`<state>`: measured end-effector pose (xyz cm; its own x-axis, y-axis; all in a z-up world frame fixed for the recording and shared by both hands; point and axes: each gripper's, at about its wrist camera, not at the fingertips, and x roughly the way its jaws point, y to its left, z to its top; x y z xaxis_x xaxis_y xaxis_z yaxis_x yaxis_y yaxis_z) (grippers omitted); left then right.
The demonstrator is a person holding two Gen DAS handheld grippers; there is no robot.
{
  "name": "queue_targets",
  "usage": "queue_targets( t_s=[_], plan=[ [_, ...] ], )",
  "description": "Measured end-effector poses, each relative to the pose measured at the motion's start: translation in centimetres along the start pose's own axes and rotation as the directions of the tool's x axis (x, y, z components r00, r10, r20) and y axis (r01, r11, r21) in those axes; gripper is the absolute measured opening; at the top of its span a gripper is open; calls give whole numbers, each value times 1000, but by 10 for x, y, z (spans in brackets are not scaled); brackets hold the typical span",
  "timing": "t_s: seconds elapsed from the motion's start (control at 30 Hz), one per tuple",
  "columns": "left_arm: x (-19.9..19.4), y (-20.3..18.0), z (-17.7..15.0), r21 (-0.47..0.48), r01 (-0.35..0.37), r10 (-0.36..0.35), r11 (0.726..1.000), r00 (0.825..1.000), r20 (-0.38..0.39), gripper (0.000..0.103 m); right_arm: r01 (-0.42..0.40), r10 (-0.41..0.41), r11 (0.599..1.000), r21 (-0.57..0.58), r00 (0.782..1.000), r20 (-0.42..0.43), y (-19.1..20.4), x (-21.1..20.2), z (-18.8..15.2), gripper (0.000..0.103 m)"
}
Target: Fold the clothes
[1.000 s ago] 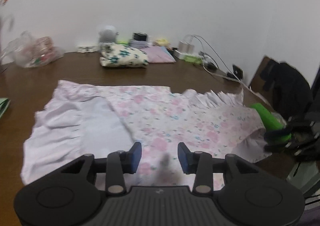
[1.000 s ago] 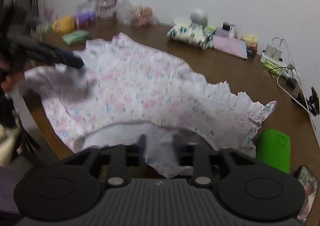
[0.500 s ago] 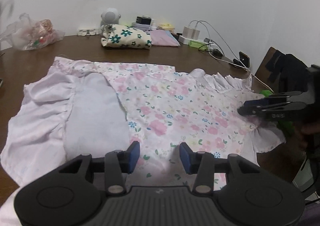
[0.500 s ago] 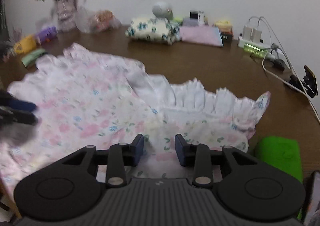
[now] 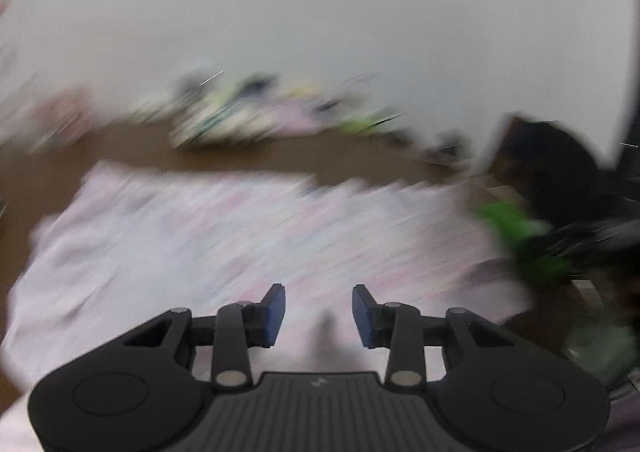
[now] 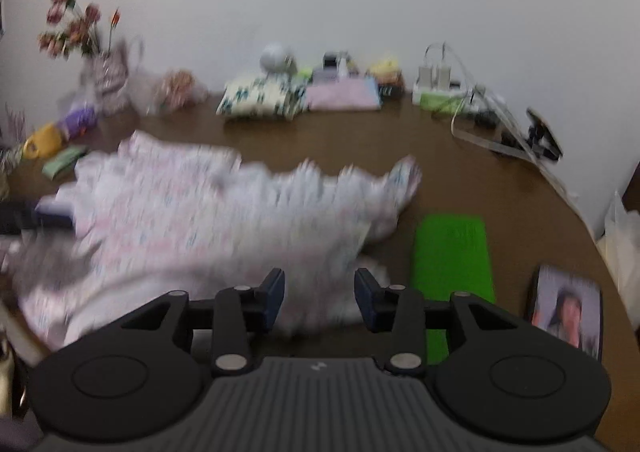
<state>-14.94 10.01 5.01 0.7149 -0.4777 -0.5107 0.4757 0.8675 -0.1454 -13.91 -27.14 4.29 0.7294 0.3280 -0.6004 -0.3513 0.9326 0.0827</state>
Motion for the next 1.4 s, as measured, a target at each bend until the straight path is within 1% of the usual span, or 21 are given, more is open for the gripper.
queue_targets(
  t_s=[0.07, 0.17, 0.2, 0.23, 0.3, 0.43, 0.53, 0.63, 0.73, 0.83, 0.9, 0.97, 1.0, 1.03, 1.1, 1.17, 1.2, 1.23, 1.27, 1.33, 1.4],
  plan=[
    [7, -28, 10, 78, 97, -99, 992, 995, 16, 44, -27, 27, 1000, -7, 999, -30, 7, 2, -11, 39],
    [39, -66, 10, 155, 211, -204, 965, 977, -57, 44, -10, 10, 1000, -13, 999, -44, 16, 17, -20, 38],
    [51, -80, 8, 188, 235, -222, 954, 971, -88, 44, -2, 1, 1000, -16, 999, -38, 16, 21, -20, 33],
    [62, -94, 6, 222, 258, -237, 940, 964, -117, 44, 4, -4, 1000, -18, 1000, -25, 17, 23, -17, 14],
    [76, -111, -2, 280, 287, -253, 916, 955, -153, 44, 7, -7, 1000, -15, 1000, 17, 16, 20, -11, 5],
    [99, -125, -13, 307, 242, -186, 920, 962, -199, 42, -23, 24, 1000, -10, 996, 87, 7, 6, 8, 2],
    [106, -113, -11, 261, 223, -172, 939, 964, -205, 4, -82, 79, 996, 18, 988, 133, -5, -3, 32, 1],
    [104, -94, -8, 196, 201, -167, 960, 970, -178, 4, -132, 125, 991, 33, 978, 167, -13, -9, 58, 1],
    [97, -73, -7, 117, 164, -146, 979, 978, -148, 4, -90, 83, 996, 29, 978, 191, -10, -2, 80, 2],
    [102, -52, -5, 35, 127, -121, 991, 982, -143, 4, -2, -1, 1000, 20, 989, 149, -7, 23, 94, 8],
    [102, -44, -6, 7, 124, -122, 992, 983, -139, 4, -27, 28, 1000, -11, 992, 123, -1, 25, 88, 12],
    [104, -37, -6, -29, 132, -135, 991, 981, -136, 4, -101, 106, 993, -55, 990, 91, 7, 17, 72, 49],
    [105, -35, -7, -40, 135, -139, 990, 981, -136, 4, -124, 130, 989, -80, 989, 74, 11, 13, 62, 72],
    [106, -33, -7, -51, 138, -143, 989, 980, -135, 4, -146, 152, 984, -103, 987, 56, 15, 9, 52, 77],
    [107, -29, -5, -63, 142, -149, 988, 980, -134, 4, -169, 172, 980, -106, 985, 16, 20, 9, 32, 76],
    [108, -27, -5, -67, 146, -154, 987, 979, -135, 4, -169, 168, 981, -95, 986, -19, 24, 16, 15, 71],
    [108, -27, -5, -69, 148, -156, 987, 978, -136, 4, -158, 155, 984, -82, 987, -34, 24, 23, 9, 60],
    [108, -27, -5, -71, 149, -158, 986, 978, -137, 4, -138, 136, 988, -63, 990, -39, 24, 30, 7, 45],
    [108, -27, -6, -73, 147, -156, 986, 978, -138, 4, -122, 121, 992, -43, 992, -35, 22, 37, 7, 36],
    [104, -31, -7, -73, 141, -150, 987, 979, -138, 4, -101, 100, 995, -16, 994, -33, 16, 46, 8, 6],
    [102, -31, -8, -78, 129, -138, 989, 981, -137, 4, -142, 142, 990, -22, 990, -24, 13, 39, 17, 3]
  ],
)
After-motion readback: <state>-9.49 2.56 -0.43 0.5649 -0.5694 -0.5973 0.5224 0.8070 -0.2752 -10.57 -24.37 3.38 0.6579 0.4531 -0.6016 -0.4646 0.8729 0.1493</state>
